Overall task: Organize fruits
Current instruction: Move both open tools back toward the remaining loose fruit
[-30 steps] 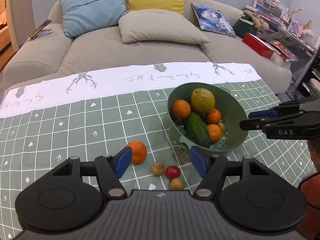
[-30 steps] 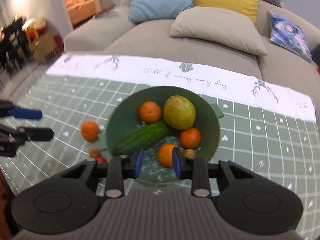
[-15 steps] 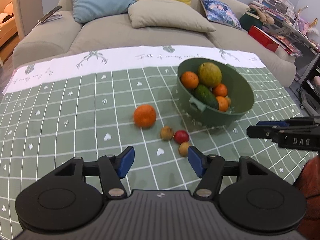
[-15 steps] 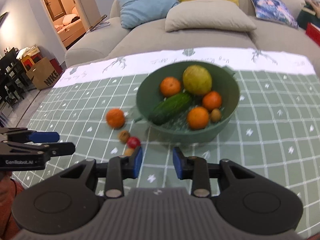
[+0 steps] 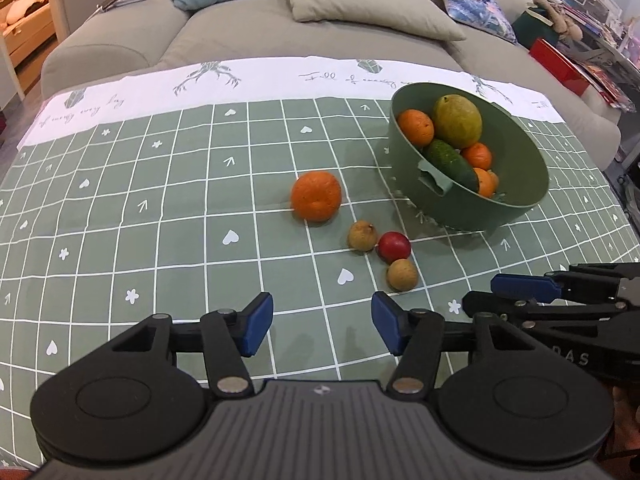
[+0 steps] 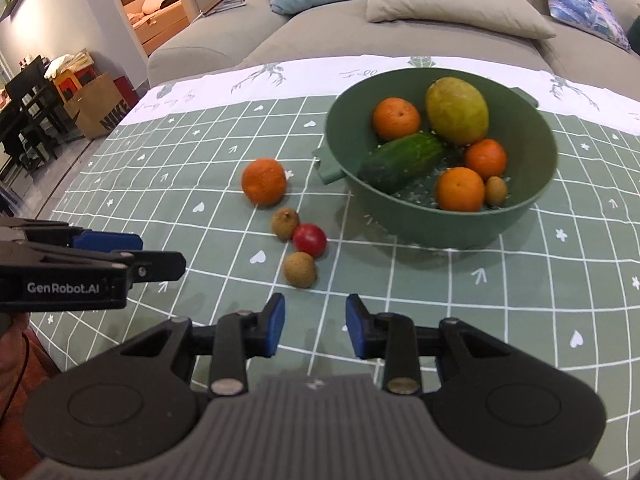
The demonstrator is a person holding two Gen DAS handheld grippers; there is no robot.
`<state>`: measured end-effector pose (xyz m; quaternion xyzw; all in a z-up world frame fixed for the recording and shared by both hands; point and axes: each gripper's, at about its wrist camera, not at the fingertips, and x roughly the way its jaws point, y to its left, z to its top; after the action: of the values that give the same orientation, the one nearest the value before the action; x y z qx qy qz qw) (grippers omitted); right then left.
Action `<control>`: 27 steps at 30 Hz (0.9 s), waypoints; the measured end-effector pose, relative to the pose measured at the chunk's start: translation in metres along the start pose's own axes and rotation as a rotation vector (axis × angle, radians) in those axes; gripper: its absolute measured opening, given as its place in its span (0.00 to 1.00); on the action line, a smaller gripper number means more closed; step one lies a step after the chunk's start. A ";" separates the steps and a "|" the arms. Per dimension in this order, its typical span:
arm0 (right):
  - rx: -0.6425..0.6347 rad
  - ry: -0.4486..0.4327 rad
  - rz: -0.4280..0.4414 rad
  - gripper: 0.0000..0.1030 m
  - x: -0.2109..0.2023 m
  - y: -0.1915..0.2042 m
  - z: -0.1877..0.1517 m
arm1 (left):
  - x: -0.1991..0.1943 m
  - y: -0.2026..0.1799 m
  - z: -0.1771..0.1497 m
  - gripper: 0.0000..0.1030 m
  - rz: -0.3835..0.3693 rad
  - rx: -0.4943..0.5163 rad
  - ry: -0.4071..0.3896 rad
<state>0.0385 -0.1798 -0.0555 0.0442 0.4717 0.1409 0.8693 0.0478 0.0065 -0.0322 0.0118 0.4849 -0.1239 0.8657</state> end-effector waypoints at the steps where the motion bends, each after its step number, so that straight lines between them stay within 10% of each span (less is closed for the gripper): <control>1: -0.005 0.001 0.001 0.29 0.002 0.001 0.001 | 0.002 0.000 0.001 0.65 0.000 -0.003 0.003; 27: -0.010 0.065 0.037 0.27 0.062 0.005 0.021 | 0.047 0.012 0.017 0.43 -0.063 -0.047 0.054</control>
<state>0.0868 -0.1556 -0.0930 0.0442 0.4983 0.1608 0.8508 0.0880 0.0060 -0.0639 -0.0202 0.5109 -0.1393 0.8481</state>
